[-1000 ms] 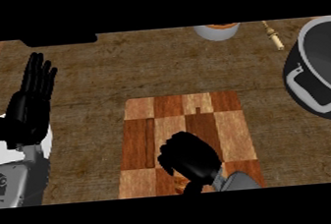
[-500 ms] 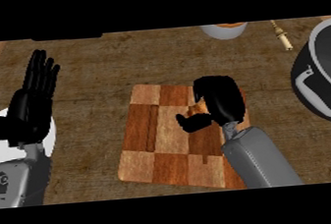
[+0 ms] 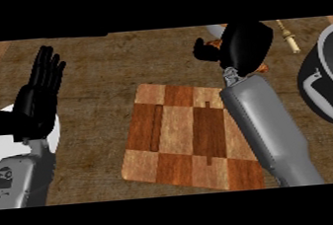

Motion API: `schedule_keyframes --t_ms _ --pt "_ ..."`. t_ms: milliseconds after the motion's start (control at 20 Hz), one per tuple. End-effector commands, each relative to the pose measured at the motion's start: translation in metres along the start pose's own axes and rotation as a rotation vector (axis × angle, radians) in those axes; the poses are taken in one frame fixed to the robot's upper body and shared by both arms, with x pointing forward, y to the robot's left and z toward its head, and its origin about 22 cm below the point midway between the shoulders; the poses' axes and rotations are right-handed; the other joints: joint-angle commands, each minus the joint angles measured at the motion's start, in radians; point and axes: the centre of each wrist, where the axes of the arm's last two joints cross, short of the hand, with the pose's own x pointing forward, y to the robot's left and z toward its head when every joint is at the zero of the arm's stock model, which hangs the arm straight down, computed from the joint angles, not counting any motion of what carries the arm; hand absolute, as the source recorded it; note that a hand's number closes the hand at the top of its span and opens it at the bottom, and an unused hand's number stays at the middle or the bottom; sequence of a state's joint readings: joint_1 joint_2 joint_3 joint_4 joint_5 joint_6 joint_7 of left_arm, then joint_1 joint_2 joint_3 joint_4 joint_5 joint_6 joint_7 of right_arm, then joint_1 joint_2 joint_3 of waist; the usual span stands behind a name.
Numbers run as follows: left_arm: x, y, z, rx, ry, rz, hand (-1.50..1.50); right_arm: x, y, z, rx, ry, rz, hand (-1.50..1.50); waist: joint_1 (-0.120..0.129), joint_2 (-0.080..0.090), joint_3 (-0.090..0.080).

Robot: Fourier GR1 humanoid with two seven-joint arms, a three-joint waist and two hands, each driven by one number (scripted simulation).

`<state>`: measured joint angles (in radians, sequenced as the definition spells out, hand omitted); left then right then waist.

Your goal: Pick the croissant from the cutting board and place it in the pot

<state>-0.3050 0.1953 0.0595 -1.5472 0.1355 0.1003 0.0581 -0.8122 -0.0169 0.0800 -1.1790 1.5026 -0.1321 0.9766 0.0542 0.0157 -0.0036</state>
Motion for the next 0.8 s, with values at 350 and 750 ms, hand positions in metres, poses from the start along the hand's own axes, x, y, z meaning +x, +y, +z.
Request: schedule_keyframes --t_ms 350,750 --pt "-0.002 0.018 0.002 0.048 0.012 -0.009 0.0 0.009 -0.04 -0.053 -0.274 0.294 0.063 1.5 -0.052 -0.018 0.003" --pt "-0.001 0.021 0.016 0.07 0.024 0.004 0.0 -0.089 -0.035 -0.081 -0.207 0.379 0.123 1.5 -0.063 -0.023 0.004"
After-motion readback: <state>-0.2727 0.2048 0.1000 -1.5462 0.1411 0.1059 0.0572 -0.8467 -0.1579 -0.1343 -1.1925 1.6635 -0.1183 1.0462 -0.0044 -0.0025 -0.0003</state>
